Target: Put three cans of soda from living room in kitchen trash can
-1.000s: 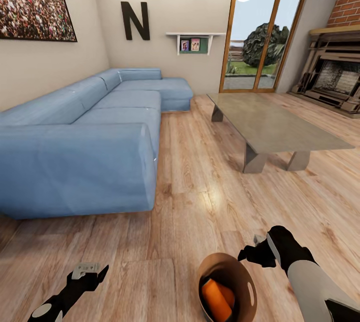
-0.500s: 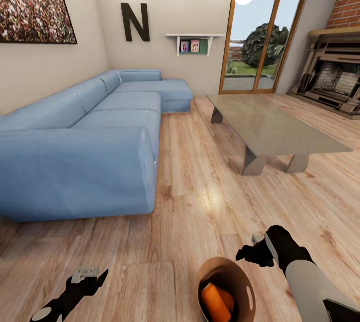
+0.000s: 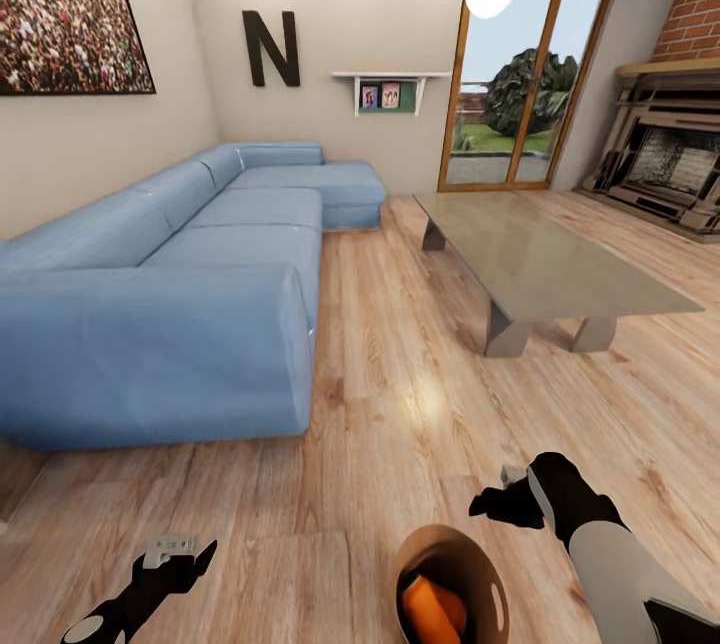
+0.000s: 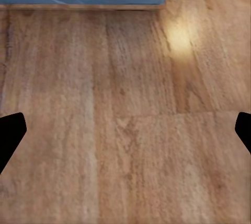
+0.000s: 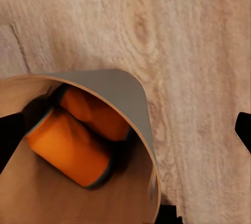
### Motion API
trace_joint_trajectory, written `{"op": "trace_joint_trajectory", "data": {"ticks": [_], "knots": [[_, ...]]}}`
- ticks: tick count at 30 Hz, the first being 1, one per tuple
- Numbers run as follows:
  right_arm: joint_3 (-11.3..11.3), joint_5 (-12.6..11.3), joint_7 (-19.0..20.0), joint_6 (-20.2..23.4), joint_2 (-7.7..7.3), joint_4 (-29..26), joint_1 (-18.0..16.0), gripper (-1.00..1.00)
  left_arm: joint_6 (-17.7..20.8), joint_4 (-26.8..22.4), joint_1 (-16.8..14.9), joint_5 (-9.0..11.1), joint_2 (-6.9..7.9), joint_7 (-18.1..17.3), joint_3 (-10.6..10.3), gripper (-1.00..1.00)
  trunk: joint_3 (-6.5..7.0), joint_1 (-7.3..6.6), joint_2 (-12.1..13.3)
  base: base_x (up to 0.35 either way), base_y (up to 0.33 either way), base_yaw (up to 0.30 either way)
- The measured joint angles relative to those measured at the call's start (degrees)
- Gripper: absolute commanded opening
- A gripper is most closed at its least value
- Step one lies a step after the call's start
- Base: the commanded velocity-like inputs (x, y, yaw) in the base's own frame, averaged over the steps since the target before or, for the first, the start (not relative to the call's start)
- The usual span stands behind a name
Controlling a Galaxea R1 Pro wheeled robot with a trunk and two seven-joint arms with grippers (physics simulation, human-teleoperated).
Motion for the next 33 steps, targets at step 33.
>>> {"op": "trace_joint_trajectory", "data": {"ticks": [33], "knots": [[-0.57, 0.14, -0.21, -26.14, 0.18, -0.63, 2.13, 1.0, 0.23, 0.0, 0.0, 0.04, 0.0, -0.08, 0.06, 1.0, 5.92, -7.25, 13.24, 0.0, 0.0, 0.0]]}}
